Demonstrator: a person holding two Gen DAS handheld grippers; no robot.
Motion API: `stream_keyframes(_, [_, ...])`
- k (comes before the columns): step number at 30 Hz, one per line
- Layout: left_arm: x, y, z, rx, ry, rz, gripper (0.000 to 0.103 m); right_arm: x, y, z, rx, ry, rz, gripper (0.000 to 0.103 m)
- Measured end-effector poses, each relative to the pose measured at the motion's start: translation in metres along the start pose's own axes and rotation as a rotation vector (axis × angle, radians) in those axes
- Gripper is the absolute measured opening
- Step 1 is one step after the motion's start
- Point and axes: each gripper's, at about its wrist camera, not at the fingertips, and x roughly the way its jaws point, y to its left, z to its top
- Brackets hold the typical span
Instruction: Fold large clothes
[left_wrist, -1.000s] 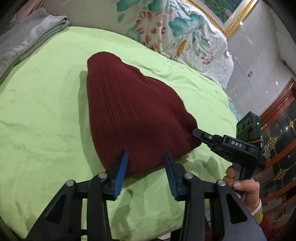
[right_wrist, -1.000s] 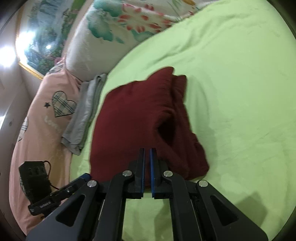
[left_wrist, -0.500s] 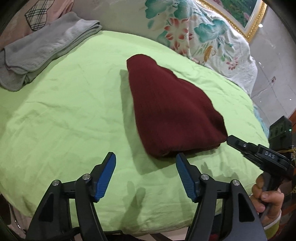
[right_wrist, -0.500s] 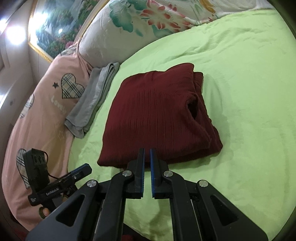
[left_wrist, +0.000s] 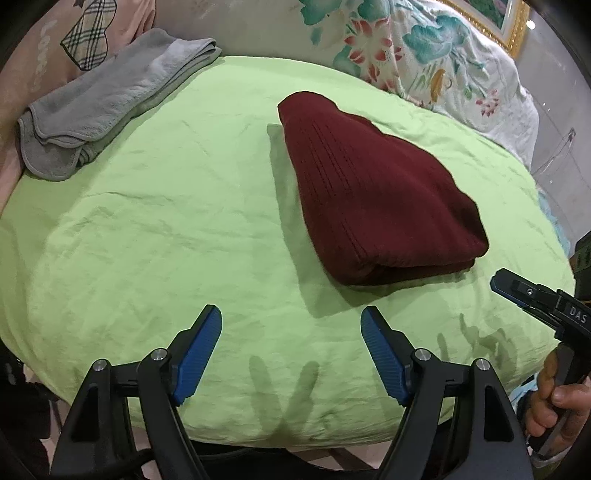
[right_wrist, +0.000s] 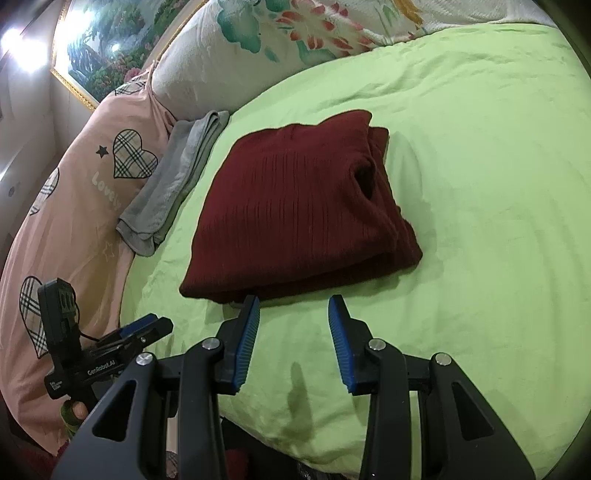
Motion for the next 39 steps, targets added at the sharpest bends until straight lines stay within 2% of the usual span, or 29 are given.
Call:
stream_keyframes(5, [0.0,0.0,0.001,0.009,0.011,0.021,0.079,0.0,0.006,-0.007,-0.022,0.015,-0.019,0.041])
stream_keyframes(9, [-0.001,0.001,0.002,0.021,0.01,0.049,0.079,-0.001,0.013,-0.01,-0.041,0.02,-0.028,0.047])
stream_keyframes(22, [-0.017,-0.008,0.009,0.111,-0.042,0.149,0.081,0.005,0.035,-0.01,-0.133,0.045,-0.059,0.06])
stream_keyframes(28, [-0.021,-0.013,0.013,0.13,-0.036,0.181,0.081,0.003,0.045,-0.005,-0.175,0.045,-0.069,0.07])
stream_keyframes(30, [-0.022,-0.014,0.015,0.135,-0.036,0.194,0.081,0.001,0.049,-0.002,-0.198,0.044,-0.072,0.078])
stream_keyframes(39, [-0.033,-0.018,0.032,0.145,-0.057,0.255,0.081,-0.004,0.067,0.012,-0.298,0.052,-0.092,0.078])
